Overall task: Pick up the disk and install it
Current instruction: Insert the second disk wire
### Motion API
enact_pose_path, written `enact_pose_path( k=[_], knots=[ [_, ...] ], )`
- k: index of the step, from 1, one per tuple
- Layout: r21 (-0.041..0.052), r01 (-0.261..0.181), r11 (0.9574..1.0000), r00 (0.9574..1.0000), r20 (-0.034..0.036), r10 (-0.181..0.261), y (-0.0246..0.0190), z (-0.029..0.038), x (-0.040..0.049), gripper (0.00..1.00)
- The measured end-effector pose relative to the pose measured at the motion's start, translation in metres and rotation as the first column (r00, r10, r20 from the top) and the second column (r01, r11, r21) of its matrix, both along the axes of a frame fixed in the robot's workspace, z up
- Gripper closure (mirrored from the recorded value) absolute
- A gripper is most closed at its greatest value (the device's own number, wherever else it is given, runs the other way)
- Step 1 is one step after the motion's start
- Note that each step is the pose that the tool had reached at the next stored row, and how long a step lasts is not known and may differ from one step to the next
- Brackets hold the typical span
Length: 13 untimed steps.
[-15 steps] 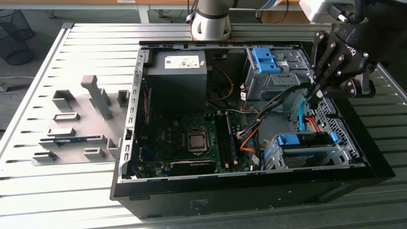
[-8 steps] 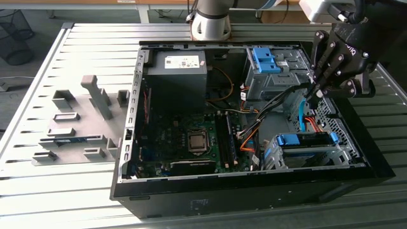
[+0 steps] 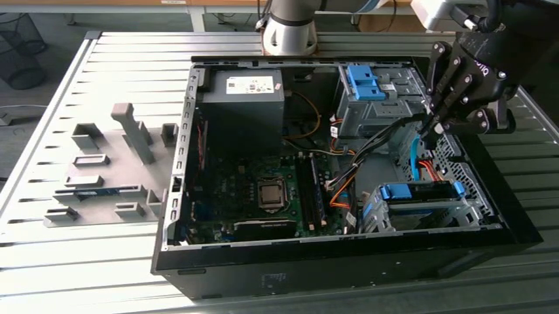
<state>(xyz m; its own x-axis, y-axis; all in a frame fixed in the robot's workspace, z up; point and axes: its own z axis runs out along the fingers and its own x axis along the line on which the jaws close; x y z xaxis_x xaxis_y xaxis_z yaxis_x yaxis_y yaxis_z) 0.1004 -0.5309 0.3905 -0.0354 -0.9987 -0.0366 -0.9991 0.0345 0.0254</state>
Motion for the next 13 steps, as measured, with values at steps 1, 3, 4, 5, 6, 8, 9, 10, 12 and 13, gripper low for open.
enact_pose_path(
  k=[1,3,4,5,6,8,9,10,12,13],
  knots=[
    [-0.0002,0.0,1.0,1.0,0.0,0.0,0.0,0.0,0.0,0.82],
    [-0.0003,0.0,1.0,1.0,0.0,0.0,0.0001,-0.0002,0.0001,0.75],
    [-0.0004,0.0,1.0,1.0,0.0,0.0,0.0002,-0.0003,0.0002,0.75],
    [-0.0004,0.0,1.0,1.0,0.0,0.0,0.0004,-0.0004,0.0005,0.75],
    [-0.0004,0.0,1.0,1.0,0.0,0.0,0.0005,-0.0006,0.0009,0.75],
    [-0.0043,0.0,1.0,1.0,0.0,0.0,0.0011,-0.0011,0.0013,0.75],
    [-0.0113,0.0,0.9999,1.0,0.0,0.0,0.0016,-0.0015,0.0014,0.75],
    [-0.0186,0.0,0.9998,1.0,0.0001,0.0,0.0025,-0.0021,0.0015,0.75],
    [-0.0302,0.0,0.9995,1.0,0.0001,0.0,0.0052,-0.0034,0.0017,0.75],
    [-0.0332,0.0,0.9994,1.0,0.0001,0.0,0.0064,-0.004,0.0018,0.75]
  ],
)
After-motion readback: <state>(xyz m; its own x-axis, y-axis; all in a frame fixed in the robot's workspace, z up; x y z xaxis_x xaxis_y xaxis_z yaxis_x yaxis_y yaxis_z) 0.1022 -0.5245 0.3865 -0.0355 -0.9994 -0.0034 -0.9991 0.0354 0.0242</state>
